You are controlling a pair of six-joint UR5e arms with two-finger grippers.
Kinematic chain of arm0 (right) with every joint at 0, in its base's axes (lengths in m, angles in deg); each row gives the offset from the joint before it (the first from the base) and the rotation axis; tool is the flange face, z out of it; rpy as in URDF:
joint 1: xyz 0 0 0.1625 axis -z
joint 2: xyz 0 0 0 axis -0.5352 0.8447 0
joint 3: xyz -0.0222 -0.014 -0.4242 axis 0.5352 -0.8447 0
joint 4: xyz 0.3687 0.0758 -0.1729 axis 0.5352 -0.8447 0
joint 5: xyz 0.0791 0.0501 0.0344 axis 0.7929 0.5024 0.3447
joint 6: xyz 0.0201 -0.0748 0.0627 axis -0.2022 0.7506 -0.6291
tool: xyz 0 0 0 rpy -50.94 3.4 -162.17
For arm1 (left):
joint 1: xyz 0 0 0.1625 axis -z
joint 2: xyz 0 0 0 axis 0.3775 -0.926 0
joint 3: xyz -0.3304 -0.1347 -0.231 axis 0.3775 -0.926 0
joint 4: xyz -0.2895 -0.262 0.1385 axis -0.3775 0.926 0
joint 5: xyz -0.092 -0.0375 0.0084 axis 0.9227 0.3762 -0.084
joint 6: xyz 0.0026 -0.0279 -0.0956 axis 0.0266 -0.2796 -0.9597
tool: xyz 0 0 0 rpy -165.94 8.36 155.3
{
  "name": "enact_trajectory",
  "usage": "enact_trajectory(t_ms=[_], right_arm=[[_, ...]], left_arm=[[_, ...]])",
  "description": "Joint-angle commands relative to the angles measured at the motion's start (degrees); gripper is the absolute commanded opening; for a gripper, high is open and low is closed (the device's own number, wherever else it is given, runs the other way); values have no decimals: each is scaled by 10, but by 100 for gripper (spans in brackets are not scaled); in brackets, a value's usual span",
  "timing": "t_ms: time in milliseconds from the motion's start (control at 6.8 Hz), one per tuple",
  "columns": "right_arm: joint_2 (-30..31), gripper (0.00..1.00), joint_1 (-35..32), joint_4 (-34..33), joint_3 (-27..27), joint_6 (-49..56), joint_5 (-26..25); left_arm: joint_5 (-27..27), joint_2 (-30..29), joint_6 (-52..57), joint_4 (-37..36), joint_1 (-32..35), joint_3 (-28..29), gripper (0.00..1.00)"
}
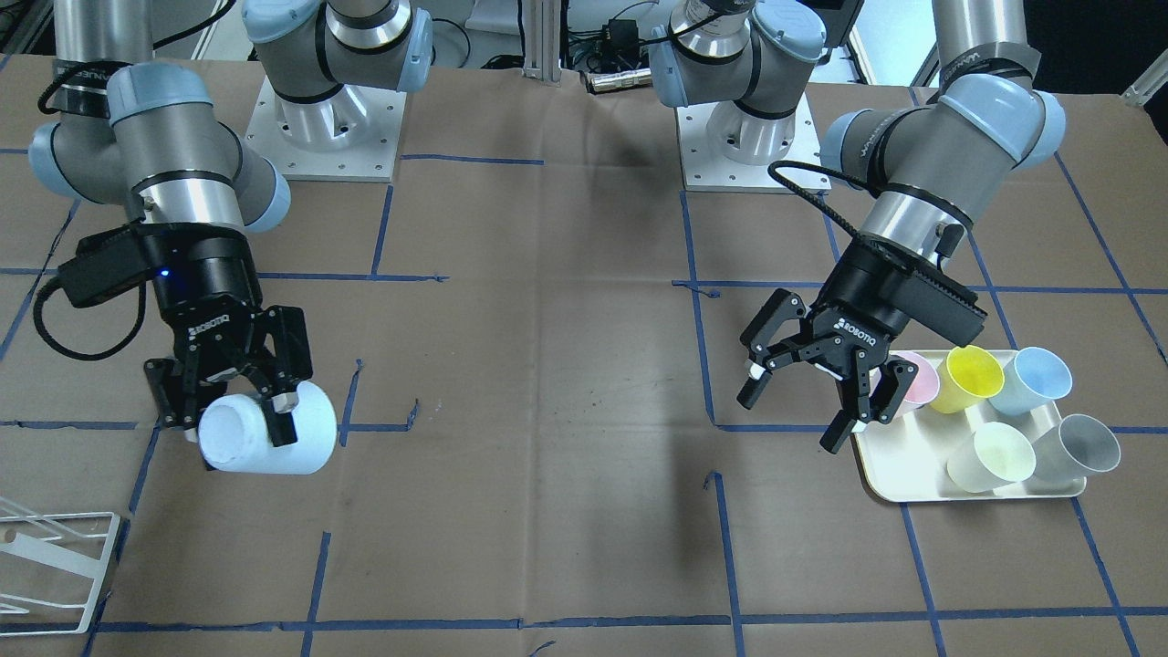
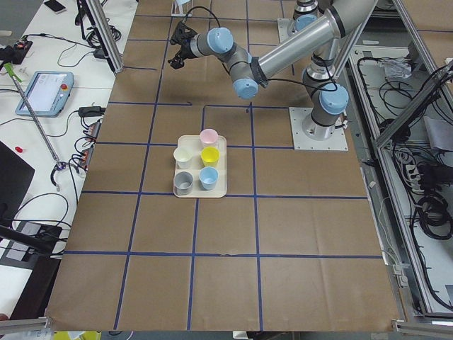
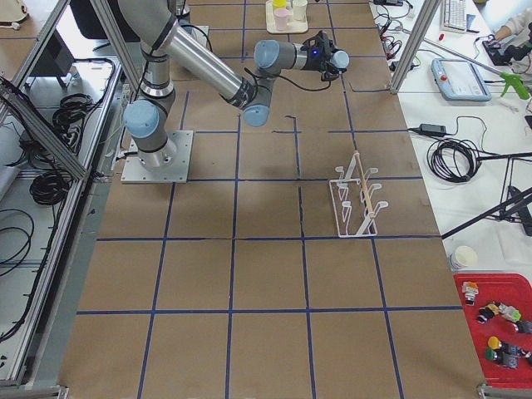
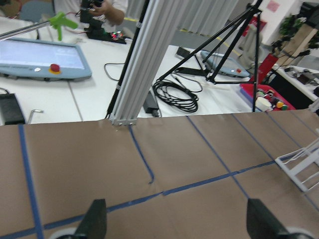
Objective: Transfer IKEA cup to right arm and place on rack
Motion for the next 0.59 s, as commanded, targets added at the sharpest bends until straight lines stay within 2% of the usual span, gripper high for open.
enact_trajectory(t_ms=[0, 147, 294, 441], right_arm=[[8, 39, 74, 1, 2, 152, -46], [8, 39, 121, -6, -1, 182, -42], [2, 39, 155, -49, -6, 192, -38], [-14, 39, 171, -129, -7, 192, -37]], left_arm=[[-102, 36, -6, 151, -1, 24, 99], [-156, 43, -5, 254, 1, 64, 99], [-182, 56, -6, 372, 1, 102, 99], [-197, 54, -34, 449, 2, 136, 99]])
